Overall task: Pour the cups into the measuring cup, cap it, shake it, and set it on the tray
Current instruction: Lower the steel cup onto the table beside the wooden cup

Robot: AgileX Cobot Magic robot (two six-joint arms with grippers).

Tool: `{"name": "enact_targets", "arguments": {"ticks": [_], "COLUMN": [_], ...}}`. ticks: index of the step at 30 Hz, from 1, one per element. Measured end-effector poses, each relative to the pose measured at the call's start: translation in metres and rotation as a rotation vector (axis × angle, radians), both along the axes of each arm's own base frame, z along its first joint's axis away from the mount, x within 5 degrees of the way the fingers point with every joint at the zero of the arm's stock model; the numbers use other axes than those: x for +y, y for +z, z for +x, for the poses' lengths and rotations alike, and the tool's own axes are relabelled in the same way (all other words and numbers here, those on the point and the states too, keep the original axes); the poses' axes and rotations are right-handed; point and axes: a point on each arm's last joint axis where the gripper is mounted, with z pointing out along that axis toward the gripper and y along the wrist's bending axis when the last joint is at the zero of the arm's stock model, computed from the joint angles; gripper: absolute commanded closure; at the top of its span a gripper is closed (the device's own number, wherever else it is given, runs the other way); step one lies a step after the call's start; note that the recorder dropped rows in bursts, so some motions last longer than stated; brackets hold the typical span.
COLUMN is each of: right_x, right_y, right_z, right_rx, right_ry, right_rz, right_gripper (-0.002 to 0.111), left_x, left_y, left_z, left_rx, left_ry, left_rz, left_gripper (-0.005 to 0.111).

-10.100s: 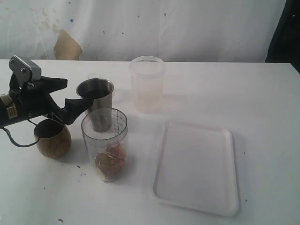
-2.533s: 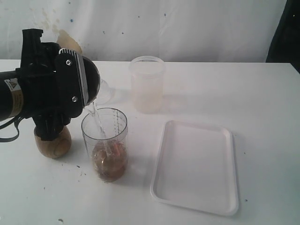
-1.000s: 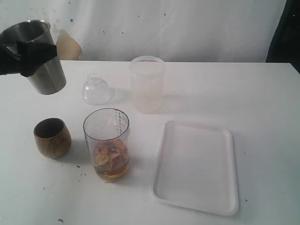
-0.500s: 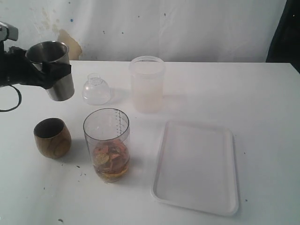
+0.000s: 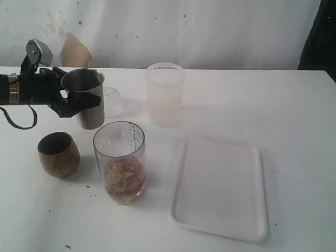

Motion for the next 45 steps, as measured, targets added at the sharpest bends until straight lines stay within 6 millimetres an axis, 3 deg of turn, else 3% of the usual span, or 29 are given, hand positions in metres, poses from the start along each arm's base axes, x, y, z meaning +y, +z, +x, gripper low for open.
{"name": "enact_targets", "arguments": {"ticks": [7, 15, 17, 23, 26, 37, 45], "right_x": [0.0, 0.0, 0.0, 0.0, 0.0, 0.0, 0.0], "right_y": [0.0, 0.0, 0.0, 0.0, 0.0, 0.0, 0.0], "right_z": [0.0, 0.0, 0.0, 0.0, 0.0, 0.0, 0.0], "right_rx": [0.0, 0.0, 0.0, 0.0, 0.0, 0.0, -0.001], "right_ry": [0.0, 0.0, 0.0, 0.0, 0.0, 0.0, -0.003], "right_rz": [0.0, 0.0, 0.0, 0.0, 0.0, 0.0, 0.012], "right_gripper": [0.108, 0.108, 0.108, 0.108, 0.108, 0.108, 0.108], "left_x": [0.02, 0.029, 0.029, 0.029, 0.029, 0.029, 0.029], "left_y": [-0.019, -0.037, -0.037, -0.038, -0.037, -0.034, -0.013], "left_z": [0.009, 0.01, 0.01, 0.011, 0.011, 0.01, 0.007], "left_rx": [0.054, 0.051, 0.051, 0.048, 0.048, 0.054, 0.034], "left_ry": [-0.078, -0.076, -0.076, -0.075, -0.077, -0.083, -0.094], "left_rz": [-0.097, -0.038, -0.038, -0.036, -0.037, -0.055, -0.044], "left_gripper": [0.107, 0.105, 0.097, 0.054, 0.039, 0.019, 0.017]}}
